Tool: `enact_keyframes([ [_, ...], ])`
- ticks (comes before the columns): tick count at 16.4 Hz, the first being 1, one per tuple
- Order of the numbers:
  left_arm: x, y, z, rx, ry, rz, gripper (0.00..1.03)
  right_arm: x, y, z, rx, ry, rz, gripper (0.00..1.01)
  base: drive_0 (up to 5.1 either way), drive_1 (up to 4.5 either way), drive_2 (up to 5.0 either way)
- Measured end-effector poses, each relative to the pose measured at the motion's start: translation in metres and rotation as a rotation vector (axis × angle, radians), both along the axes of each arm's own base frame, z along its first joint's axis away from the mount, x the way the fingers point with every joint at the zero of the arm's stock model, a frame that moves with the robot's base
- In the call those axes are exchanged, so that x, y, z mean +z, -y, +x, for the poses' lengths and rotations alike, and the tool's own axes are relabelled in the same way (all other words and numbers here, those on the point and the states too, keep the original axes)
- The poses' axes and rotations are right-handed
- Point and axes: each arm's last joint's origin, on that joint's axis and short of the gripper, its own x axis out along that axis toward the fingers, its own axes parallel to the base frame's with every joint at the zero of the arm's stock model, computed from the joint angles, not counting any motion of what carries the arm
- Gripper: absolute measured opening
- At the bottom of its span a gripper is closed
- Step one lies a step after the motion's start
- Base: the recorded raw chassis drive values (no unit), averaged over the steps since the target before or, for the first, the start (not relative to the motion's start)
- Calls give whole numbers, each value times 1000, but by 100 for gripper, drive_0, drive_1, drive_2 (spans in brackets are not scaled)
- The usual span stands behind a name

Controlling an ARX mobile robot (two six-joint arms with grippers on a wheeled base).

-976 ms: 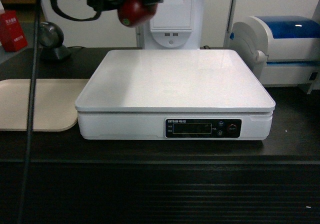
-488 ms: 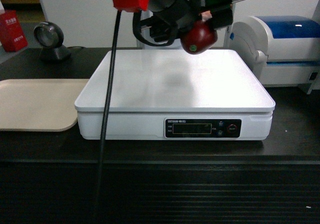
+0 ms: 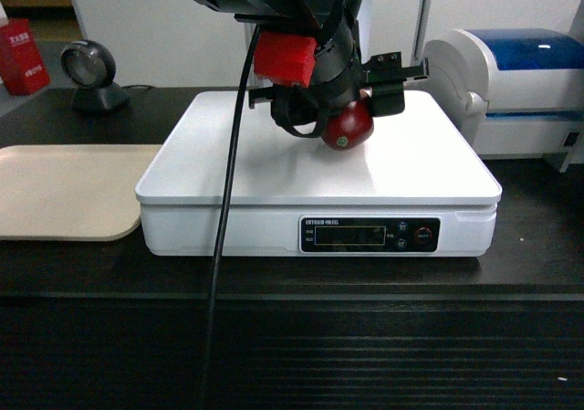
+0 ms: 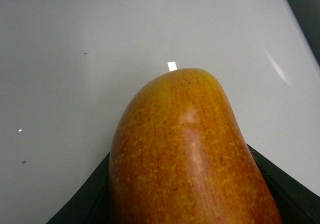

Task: Place dark red mango on scale at checkout

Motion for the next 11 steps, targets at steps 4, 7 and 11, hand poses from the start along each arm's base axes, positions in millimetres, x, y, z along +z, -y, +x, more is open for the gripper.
enact_keyframes([
  [4, -1, -3, 6, 38, 4, 28, 68, 0, 0, 0, 0, 0, 0, 98, 0, 0, 0],
  [7, -3, -1, 7, 29, 0, 20, 99, 0, 0, 0, 0, 0, 0, 98, 0, 0, 0],
  [11, 1, 2, 9, 26, 50, 19, 98, 0, 0, 0, 0, 0, 0, 98, 0, 0, 0],
])
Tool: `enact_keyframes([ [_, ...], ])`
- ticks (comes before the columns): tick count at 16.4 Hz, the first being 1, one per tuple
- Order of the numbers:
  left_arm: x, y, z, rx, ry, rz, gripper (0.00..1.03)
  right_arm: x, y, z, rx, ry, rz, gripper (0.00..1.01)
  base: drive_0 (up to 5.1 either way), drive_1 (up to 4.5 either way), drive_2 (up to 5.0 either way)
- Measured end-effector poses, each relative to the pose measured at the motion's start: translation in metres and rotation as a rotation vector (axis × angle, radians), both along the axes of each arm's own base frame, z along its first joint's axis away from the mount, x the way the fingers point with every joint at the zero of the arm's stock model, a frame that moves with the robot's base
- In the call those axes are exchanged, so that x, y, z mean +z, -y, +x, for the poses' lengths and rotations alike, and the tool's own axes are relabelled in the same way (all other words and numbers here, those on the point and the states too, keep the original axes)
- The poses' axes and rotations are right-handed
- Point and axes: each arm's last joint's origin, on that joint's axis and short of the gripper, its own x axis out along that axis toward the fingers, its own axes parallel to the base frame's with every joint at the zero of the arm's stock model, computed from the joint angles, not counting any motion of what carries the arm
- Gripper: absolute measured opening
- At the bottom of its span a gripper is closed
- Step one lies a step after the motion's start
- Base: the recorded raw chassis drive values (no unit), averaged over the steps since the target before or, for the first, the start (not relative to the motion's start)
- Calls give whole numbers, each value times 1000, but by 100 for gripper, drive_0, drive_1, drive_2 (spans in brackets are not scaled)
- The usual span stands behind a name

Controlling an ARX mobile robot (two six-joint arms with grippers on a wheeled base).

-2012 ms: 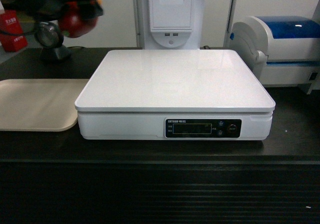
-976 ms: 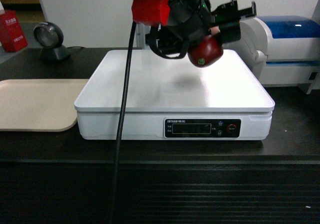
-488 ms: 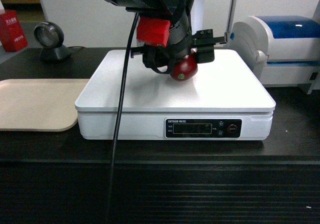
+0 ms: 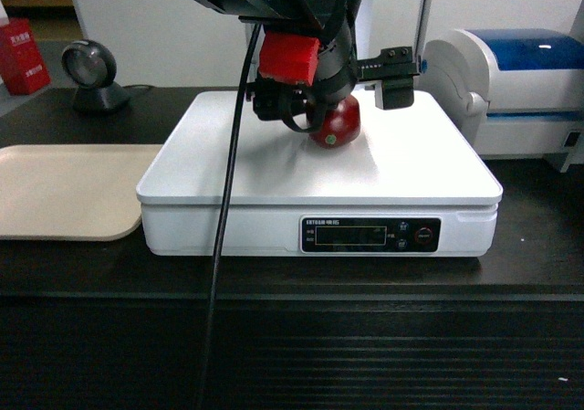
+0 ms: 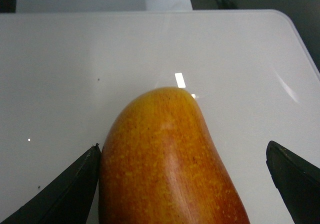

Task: Place dark red mango on scale at checkout

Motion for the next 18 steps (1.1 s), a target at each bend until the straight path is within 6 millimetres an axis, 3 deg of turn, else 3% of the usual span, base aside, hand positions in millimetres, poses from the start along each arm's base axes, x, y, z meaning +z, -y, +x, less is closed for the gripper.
enact_keyframes([
  [2, 10, -1, -2, -9, 63, 24, 98, 0, 0, 0, 0, 0, 0, 98, 0, 0, 0],
  [5, 48, -6, -14, -67, 238, 42, 98, 0, 0, 0, 0, 0, 0, 98, 0, 0, 0],
  [9, 98, -30, -54, -247, 481, -40, 98, 0, 0, 0, 0, 0, 0, 98, 0, 0, 0],
  [10, 104, -46, -61, -233, 507, -46, 98, 0, 0, 0, 0, 0, 0, 98, 0, 0, 0],
  [13, 111, -122, -77, -94, 538, -36, 98, 0, 0, 0, 0, 0, 0, 98, 0, 0, 0],
  [15, 118, -171, -98, 8, 563, -45, 98, 0, 0, 0, 0, 0, 0, 98, 0, 0, 0],
  [17, 124, -210, -138, 173, 652, 27, 82, 0, 0, 0, 0, 0, 0, 98, 0, 0, 0],
  [18, 114, -223, -165, 207, 677, 49, 69, 0, 0, 0, 0, 0, 0, 98, 0, 0, 0],
])
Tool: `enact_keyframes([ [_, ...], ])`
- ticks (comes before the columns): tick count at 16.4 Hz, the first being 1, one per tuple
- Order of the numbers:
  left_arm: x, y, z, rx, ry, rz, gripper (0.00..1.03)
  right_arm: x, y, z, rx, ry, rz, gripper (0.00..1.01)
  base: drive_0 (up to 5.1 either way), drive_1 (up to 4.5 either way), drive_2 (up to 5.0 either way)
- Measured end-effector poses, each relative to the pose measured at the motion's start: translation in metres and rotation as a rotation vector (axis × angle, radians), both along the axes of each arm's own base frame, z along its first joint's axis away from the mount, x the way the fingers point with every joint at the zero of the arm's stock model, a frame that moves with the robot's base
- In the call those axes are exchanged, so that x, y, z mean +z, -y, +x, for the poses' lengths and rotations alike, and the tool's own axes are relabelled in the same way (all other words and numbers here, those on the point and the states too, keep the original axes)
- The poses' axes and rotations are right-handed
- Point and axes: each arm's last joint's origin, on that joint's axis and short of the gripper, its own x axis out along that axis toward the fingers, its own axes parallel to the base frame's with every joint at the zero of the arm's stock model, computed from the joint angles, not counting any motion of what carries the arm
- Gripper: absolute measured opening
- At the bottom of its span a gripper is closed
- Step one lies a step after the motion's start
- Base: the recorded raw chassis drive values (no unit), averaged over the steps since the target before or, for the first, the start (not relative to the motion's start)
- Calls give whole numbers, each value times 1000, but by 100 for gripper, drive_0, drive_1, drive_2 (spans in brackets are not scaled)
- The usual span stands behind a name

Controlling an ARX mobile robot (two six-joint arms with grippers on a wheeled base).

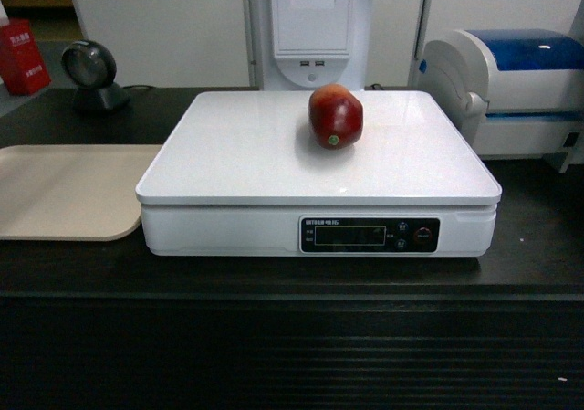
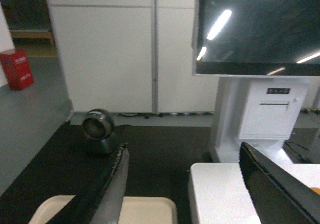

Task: Place dark red mango on scale at checkout

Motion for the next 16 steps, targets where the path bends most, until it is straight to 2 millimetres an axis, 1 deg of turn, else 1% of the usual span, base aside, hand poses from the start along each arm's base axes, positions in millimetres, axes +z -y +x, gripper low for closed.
enact_keyframes([
  [1, -12, -7, -17, 22, 7, 9, 58, 0, 0, 0, 0, 0, 0, 98, 0, 0, 0],
  [3, -49, -9, -40, 4, -54, 22, 36, 0, 0, 0, 0, 0, 0, 98, 0, 0, 0],
  [4, -68, -11, -52, -4, -90, 26, 24, 0, 0, 0, 0, 0, 0, 98, 0, 0, 0],
  [5, -75, -13, -64, -3, -86, 25, 13, 0, 0, 0, 0, 0, 0, 98, 0, 0, 0],
  [6, -77, -16, -76, 1, -57, 21, 1, 0, 0, 0, 0, 0, 0, 98, 0, 0, 0],
  [8, -88, -27, -93, 9, -57, 26, 2, 0, 0, 0, 0, 0, 0, 98, 0, 0, 0],
  [9, -97, -29, -101, 16, -74, 25, 2, 0, 0, 0, 0, 0, 0, 98, 0, 0, 0],
  [10, -103, -28, -108, 5, -81, 26, 2, 0, 0, 0, 0, 0, 0, 98, 0, 0, 0],
  [12, -108, -27, -122, -1, -65, 26, 2, 0, 0, 0, 0, 0, 0, 98, 0, 0, 0],
  [16, -120, -27, -143, -1, -76, 26, 2, 0, 0, 0, 0, 0, 0, 98, 0, 0, 0],
])
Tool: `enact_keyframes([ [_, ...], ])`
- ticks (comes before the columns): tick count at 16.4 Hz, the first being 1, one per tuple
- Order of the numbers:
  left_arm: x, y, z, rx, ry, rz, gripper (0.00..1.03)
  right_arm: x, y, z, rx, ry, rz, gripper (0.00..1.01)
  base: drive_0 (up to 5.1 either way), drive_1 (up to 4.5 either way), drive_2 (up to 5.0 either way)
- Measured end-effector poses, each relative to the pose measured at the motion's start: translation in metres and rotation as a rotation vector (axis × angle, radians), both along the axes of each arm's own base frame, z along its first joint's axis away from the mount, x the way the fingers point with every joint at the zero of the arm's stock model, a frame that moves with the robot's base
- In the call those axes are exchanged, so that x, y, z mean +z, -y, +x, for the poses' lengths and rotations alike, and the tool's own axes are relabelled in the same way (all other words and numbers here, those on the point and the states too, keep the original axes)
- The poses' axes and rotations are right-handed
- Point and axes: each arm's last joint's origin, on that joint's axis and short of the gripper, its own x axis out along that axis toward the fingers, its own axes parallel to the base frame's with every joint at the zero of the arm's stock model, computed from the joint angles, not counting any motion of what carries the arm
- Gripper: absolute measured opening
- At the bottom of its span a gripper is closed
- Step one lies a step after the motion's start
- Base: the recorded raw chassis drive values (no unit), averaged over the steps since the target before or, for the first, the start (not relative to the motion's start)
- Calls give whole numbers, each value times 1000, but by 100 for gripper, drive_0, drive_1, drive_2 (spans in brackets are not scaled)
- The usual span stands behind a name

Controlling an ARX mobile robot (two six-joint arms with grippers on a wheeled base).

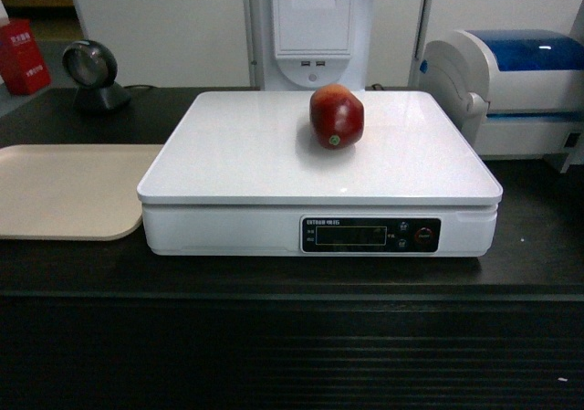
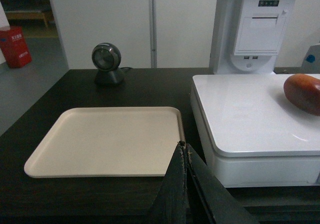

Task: Place dark red mango on scale at checkout

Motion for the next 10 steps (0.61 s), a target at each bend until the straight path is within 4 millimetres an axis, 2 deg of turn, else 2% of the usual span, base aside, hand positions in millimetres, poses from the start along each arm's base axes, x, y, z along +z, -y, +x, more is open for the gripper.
enact_keyframes([
  [7, -17, 0, -24, 0, 10, 0, 2, 0, 0, 0, 0, 0, 0, 98, 0, 0, 0],
  [10, -14, 0, -31, 0, 23, 0, 2, 0, 0, 0, 0, 0, 0, 98, 0, 0, 0],
])
